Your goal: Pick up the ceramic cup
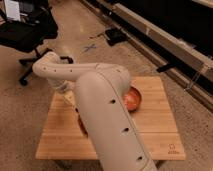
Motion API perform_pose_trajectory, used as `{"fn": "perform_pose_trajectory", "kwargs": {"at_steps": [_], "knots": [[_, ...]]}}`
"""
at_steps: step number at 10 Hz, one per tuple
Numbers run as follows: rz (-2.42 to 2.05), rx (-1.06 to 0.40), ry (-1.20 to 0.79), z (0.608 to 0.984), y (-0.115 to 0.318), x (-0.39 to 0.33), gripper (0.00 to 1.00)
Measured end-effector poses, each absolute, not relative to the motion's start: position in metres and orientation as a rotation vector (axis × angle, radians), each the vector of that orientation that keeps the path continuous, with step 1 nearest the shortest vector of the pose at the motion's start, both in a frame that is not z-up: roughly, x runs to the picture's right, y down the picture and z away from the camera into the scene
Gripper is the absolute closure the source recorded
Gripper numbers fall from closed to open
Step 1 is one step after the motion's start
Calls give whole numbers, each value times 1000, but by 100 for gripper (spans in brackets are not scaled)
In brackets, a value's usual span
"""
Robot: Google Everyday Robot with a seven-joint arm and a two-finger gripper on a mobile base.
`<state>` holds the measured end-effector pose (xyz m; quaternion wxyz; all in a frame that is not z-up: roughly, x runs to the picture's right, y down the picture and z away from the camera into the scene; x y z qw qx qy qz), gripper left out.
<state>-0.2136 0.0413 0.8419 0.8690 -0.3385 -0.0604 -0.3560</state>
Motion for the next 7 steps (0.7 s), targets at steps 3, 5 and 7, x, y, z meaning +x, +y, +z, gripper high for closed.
{"fn": "perform_pose_trajectory", "kwargs": {"at_steps": [3, 5, 7], "knots": [[-706, -702, -164, 851, 33, -201, 20], [-699, -701, -199, 859, 35, -199, 20], [-708, -709, -229, 865, 40, -201, 20]]}}
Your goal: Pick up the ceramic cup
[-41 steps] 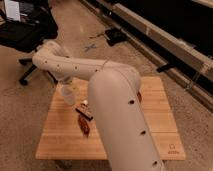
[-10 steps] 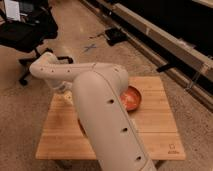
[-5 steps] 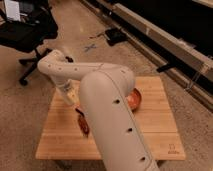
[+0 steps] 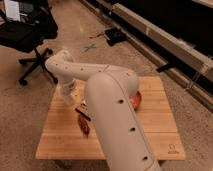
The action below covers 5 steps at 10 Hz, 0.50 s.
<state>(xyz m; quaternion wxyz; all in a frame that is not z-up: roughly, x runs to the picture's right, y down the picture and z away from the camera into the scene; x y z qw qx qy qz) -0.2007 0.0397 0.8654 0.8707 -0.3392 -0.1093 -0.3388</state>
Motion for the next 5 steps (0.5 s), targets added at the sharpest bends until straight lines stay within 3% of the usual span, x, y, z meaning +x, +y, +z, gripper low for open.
{"fn": "perform_pose_trajectory", "kwargs": {"at_steps": [3, 5], "knots": [[-736, -709, -270, 868, 45, -204, 25], [-751, -710, -279, 869, 48, -206, 44]]}}
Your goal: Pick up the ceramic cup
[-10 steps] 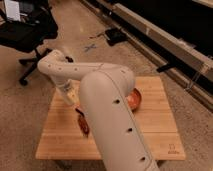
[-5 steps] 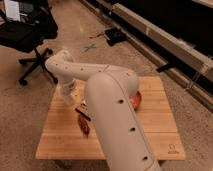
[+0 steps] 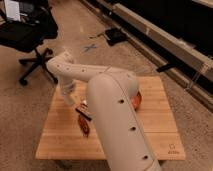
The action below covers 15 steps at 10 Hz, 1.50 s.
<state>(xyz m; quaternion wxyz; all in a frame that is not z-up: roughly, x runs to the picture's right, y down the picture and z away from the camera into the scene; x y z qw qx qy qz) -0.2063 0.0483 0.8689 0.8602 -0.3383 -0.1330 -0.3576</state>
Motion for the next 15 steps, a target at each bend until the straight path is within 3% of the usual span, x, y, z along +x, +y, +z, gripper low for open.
{"fn": "perform_pose_trajectory", "kwargs": {"at_steps": [5, 6, 10, 15], "knots": [[-763, -715, -279, 873, 53, -206, 95], [-764, -715, -277, 873, 53, -206, 100], [-765, -695, -283, 864, 49, -207, 100], [-777, -643, -310, 805, 18, -207, 100]]}}
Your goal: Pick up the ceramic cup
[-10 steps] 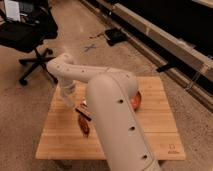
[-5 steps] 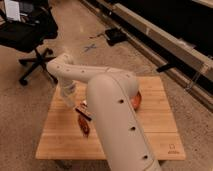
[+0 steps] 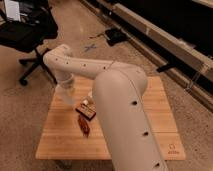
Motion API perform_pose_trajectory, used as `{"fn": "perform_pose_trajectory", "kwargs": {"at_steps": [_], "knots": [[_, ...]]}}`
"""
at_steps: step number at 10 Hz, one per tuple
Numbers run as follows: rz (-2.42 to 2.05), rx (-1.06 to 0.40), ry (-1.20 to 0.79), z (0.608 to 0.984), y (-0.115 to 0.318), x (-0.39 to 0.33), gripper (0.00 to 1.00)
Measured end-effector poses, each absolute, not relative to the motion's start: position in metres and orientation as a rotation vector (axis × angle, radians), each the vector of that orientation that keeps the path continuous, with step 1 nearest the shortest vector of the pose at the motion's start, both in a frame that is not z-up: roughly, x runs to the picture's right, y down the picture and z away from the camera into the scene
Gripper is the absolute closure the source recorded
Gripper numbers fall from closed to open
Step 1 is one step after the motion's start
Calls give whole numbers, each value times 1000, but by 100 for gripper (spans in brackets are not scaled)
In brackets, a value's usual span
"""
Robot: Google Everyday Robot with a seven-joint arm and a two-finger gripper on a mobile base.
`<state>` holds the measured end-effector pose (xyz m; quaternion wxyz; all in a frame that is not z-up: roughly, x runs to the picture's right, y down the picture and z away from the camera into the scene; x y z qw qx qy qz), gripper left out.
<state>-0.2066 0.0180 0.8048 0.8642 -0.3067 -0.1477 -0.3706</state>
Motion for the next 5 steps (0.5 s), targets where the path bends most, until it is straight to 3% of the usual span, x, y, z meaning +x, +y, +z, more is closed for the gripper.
{"fn": "perform_pose_trajectory", "kwargs": {"at_steps": [5], "knots": [[-789, -643, -308, 788, 9, -212, 100]]}}
